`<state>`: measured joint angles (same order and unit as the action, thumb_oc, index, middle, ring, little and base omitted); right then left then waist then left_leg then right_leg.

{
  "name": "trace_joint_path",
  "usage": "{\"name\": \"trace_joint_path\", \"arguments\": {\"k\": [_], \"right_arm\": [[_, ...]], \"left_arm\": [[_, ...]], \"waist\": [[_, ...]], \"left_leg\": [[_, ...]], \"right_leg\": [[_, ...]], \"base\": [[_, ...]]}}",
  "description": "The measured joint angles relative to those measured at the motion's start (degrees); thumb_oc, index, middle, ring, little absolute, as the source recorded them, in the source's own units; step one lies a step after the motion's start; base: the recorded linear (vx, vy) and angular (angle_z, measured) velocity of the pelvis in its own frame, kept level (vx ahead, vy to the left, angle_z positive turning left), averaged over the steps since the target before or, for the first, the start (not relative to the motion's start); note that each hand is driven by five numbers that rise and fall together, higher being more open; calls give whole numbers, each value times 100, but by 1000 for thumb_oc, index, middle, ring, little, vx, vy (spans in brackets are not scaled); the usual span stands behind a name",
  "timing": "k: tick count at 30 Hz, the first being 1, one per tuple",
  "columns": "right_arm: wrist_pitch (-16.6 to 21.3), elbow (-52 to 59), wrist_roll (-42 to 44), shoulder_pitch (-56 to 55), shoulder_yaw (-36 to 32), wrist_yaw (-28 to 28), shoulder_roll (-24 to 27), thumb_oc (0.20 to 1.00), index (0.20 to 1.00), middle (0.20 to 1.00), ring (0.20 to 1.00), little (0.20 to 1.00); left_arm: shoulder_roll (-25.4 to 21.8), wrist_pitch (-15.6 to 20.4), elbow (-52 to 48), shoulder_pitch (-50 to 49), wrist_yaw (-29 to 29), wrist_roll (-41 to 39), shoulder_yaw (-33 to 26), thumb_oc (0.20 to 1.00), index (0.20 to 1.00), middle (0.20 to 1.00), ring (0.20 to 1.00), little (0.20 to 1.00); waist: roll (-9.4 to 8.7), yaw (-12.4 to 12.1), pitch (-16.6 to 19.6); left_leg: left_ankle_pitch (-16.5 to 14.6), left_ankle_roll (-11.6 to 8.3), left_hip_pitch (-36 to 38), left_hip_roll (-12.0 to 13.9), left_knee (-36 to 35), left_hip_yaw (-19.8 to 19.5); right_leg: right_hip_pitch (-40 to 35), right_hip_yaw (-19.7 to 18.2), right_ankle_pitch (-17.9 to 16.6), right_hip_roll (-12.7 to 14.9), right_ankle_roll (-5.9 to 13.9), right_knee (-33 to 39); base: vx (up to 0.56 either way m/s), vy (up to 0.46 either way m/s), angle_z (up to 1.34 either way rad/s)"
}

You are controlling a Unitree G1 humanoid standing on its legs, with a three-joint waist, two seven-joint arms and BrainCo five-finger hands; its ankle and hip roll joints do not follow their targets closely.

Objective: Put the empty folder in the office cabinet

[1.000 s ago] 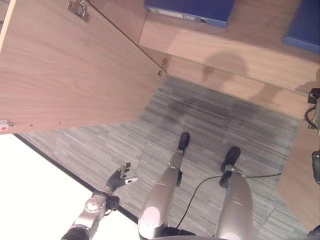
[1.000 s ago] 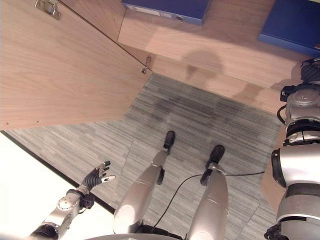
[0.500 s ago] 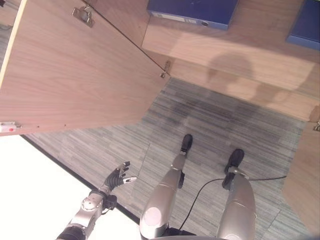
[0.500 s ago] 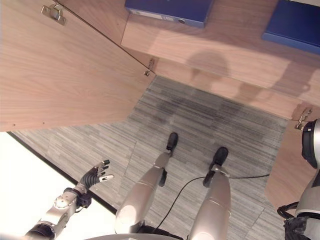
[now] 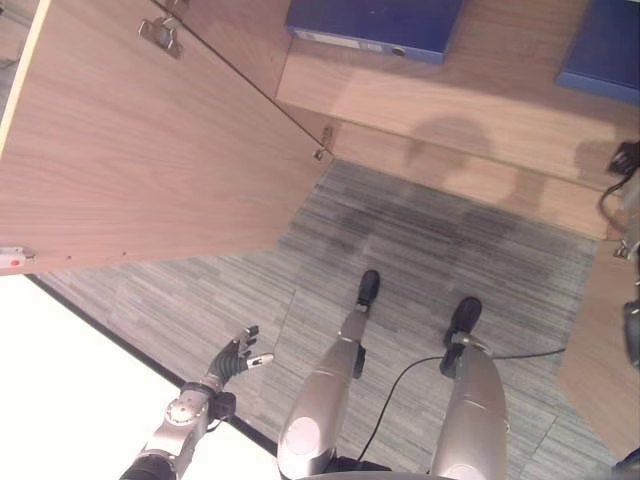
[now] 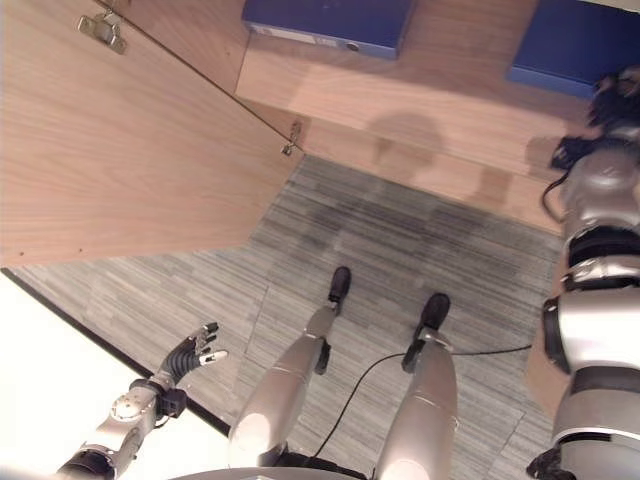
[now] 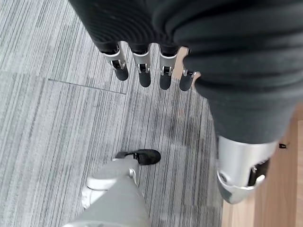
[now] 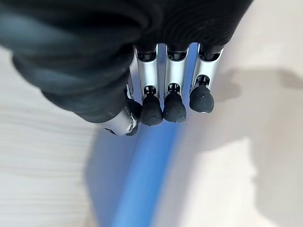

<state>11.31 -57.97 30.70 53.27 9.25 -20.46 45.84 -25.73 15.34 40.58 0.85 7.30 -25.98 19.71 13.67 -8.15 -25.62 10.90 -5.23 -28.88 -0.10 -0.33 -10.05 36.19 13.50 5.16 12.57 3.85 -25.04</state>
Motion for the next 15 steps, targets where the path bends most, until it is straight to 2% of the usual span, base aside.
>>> {"name": "trace_joint_path", "arguments": {"k": [1, 2, 5, 7, 9, 13, 14, 15], "right_arm": [[128, 599, -13, -537, -245, -68, -376, 200, 200, 200, 200, 200], [208, 1310, -45, -1301, -280, -106, -996, 200, 200, 200, 200, 200], [327, 2425, -445, -2657, -487, -274, -1885, 200, 200, 200, 200, 200], [369, 2655, -793, -3445, -453, -259, -2394, 200, 200, 200, 200, 200], [349, 2661, -927, -3889, -437, -219, -2647, 200, 200, 200, 200, 200], [340, 2634, -958, -4171, -384, -76, -2699, 200, 200, 200, 200, 200], [331, 2628, -967, -4338, -256, 12, -2760, 1000, 1000, 1000, 1000, 1000], [330, 2623, -1004, -4424, -194, 68, -2815, 1000, 1000, 1000, 1000, 1000]], "left_arm": [[98, -21, 142, -19, -70, -1, -189, 1000, 1000, 1000, 1000, 1000], [162, -49, 307, -43, -139, 4, -221, 1000, 1000, 1000, 1000, 1000], [474, -47, 515, -23, -238, 4, -486, 1000, 1000, 1000, 1000, 1000], [574, -116, 701, -28, -292, 43, -640, 1000, 1000, 1000, 1000, 1000], [572, -137, 889, -39, -357, 48, -708, 1000, 1000, 1000, 1000, 1000], [597, -171, 1062, -37, -397, 75, -847, 1000, 1000, 1000, 1000, 1000], [592, -177, 1183, -50, -417, 176, -910, 1000, 1000, 1000, 1000, 1000], [583, -177, 1293, -68, -426, 186, -923, 1000, 1000, 1000, 1000, 1000]], "waist": [[-151, 73, 41], [-356, 186, 115], [-554, 351, 198], [-679, 441, 217], [-780, 456, 272], [-917, 587, 329], [-1033, 595, 400], [-1097, 599, 480]], "left_leg": [[-22, 2, 37, 47, 0, 24], [-46, -2, 113, 84, -11, 45], [-82, 4, 251, 137, -40, 73], [-123, 21, 438, 163, -76, 101], [-177, 53, 563, 191, -88, 155], [-212, 36, 777, 233, -162, 215], [-241, 74, 1031, 266, -219, 292], [-272, 78, 1119, 275, -238, 323]], "right_leg": [[-63, 0, -25, -48, -14, 86], [-161, 5, -38, -83, -19, 170], [-371, 0, -101, -173, 18, 376], [-592, -7, -127, -200, 23, 514], [-755, -29, -182, -227, 47, 661], [-1063, -52, -354, -297, 77, 1002], [-1348, -94, -429, -352, 85, 1227], [-1452, -110, -450, -370, 84, 1316]], "base": [[52, 17, -15], [45, 13, -15], [48, 23, -9], [49, 46, -9], [33, 39, -16], [88, 53, -11], [88, 49, -22], [90, 57, -27]]}}
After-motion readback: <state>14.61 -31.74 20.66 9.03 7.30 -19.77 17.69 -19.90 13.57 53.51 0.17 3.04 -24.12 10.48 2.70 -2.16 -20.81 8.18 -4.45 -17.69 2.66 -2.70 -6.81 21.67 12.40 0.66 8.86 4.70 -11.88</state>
